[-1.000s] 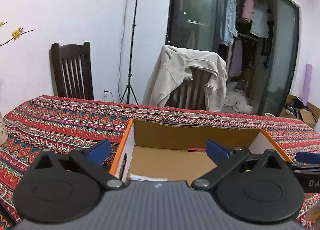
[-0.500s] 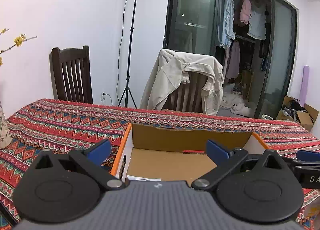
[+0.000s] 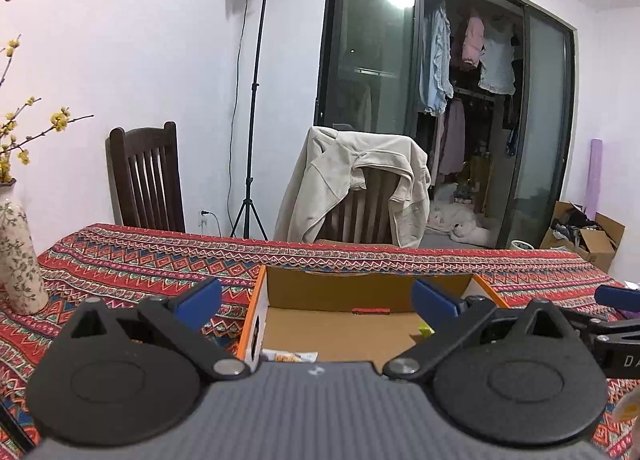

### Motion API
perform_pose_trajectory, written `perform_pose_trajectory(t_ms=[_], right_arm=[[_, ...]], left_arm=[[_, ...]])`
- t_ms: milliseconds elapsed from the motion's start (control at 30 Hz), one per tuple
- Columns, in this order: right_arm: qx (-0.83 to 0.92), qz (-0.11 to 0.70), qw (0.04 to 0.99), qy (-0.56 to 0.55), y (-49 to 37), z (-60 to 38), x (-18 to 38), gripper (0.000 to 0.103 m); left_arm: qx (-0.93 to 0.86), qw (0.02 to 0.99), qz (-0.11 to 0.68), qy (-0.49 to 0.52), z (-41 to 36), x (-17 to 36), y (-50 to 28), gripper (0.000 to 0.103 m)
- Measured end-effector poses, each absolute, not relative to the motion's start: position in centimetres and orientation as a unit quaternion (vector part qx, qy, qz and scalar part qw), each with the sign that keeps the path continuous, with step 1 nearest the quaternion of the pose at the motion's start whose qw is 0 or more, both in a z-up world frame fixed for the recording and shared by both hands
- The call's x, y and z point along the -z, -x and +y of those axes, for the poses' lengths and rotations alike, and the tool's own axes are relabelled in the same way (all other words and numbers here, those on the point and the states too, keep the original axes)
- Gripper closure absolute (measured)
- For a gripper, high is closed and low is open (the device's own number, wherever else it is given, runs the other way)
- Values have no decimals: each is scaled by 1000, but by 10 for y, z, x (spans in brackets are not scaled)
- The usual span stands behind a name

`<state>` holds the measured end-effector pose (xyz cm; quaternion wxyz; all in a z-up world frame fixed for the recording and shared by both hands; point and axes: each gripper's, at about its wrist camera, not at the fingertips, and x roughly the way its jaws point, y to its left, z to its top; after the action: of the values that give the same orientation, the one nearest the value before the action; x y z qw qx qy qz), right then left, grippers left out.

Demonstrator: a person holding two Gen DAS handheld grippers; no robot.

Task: Organize snacks
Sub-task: 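Withdraw both tools from the box back toward the snack pile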

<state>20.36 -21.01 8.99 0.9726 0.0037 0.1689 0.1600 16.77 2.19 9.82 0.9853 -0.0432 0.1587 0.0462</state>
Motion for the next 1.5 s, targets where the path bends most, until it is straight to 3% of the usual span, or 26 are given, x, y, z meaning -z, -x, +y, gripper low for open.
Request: perform_pose_trajectory(t_ms=[767,1500], right_arm=[[-192,219,957,9,-93,-242,-38,0],[-176,283,943,5,-61,-250,7,0]], left_arm=[[-4,980,196,23,26,-50,-56,0],[-16,972,228,59,45,-9,-22,0]])
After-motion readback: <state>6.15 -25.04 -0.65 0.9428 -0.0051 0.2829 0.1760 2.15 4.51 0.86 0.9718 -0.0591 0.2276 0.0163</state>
